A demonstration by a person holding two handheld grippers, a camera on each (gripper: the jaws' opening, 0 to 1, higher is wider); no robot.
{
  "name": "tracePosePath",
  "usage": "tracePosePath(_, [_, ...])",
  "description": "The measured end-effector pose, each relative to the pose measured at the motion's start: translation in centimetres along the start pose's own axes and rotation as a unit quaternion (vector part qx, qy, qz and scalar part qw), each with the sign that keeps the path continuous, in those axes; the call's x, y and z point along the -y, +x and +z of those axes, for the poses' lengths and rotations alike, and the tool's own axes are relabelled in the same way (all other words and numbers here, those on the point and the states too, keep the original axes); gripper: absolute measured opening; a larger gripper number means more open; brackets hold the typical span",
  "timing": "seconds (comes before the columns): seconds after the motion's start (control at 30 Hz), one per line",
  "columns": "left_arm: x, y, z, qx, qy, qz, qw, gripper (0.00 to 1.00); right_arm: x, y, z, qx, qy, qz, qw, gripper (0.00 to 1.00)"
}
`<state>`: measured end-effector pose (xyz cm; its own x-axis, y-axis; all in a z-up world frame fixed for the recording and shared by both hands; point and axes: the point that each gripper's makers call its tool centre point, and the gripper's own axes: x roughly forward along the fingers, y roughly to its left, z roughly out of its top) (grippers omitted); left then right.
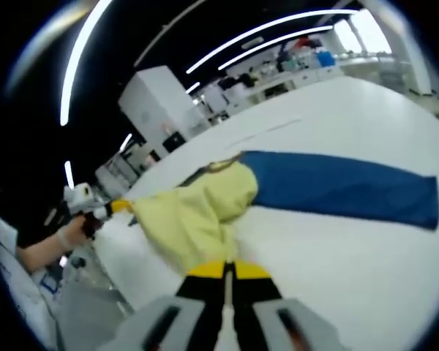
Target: Fold the garment on the visible template until the final outline fits inside the template.
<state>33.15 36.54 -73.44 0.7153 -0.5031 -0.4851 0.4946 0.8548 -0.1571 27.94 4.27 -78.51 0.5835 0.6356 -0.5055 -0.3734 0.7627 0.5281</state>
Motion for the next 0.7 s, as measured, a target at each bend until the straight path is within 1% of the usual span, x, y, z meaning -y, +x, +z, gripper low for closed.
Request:
tracePosePath(0.1, [0.5,0.9,-1.2,-0.015,0.010,-0.004,0.9998,0.00,0.4,0.1,-0.4,-0.002,0.004,-0.003,1.0000,0.00])
tracePosePath(0.13, [0.9,1.2,-1.2,-0.017,0.011,-0.005,0.9998,0.00,0.4,0.1,-0.4,-0.003,0.005,-0.004,1.0000,0.00])
tracePosePath(0.2, [1.1,1.7,-1.2,-0.014,0.008,-0.009,0.9998,0.00,0.9,0.3,-0.7,-0.006,0.005,-0.007,0.9999,0.00])
tracePosePath(0.3, [1.2,3.0,-0.5,-0.008,0.015,-0.020,0.9997,0.00,0.9,0.3,-0.9,-0.010,0.007,-0.007,0.9999,0.00])
tracePosePath(0.37, [1.3,3.7,-0.4,-0.013,0.016,-0.028,0.9994,0.00,1.0,0.3,-1.0,-0.012,0.006,-0.008,0.9999,0.00])
tracePosePath(0.4, [2.0,4.3,-0.3,-0.016,0.021,-0.035,0.9990,0.00,1.0,0.3,-1.0,-0.012,0.007,-0.008,0.9999,0.00])
tracePosePath(0.47, [2.5,5.2,-0.2,-0.026,0.026,-0.043,0.9984,0.00,1.1,0.2,-1.0,-0.011,0.009,-0.009,0.9999,0.00])
tracePosePath(0.53, [2.7,5.9,-0.3,-0.029,0.029,-0.046,0.9981,0.00,1.0,0.2,-1.0,-0.010,0.009,-0.009,0.9999,0.00])
tracePosePath(0.57, [2.9,6.5,-0.5,-0.035,0.030,-0.050,0.9977,0.00,1.0,0.2,-1.0,-0.010,0.009,-0.010,0.9999,0.00])
tracePosePath(0.6, [2.7,7.0,-0.7,-0.040,0.034,-0.053,0.9972,0.00,0.9,0.2,-1.0,-0.010,0.010,-0.009,0.9999,0.00])
tracePosePath(0.7, [2.9,7.9,-0.9,-0.051,0.044,-0.058,0.9961,0.00,0.9,0.2,-1.0,-0.008,0.012,-0.010,0.9998,0.00])
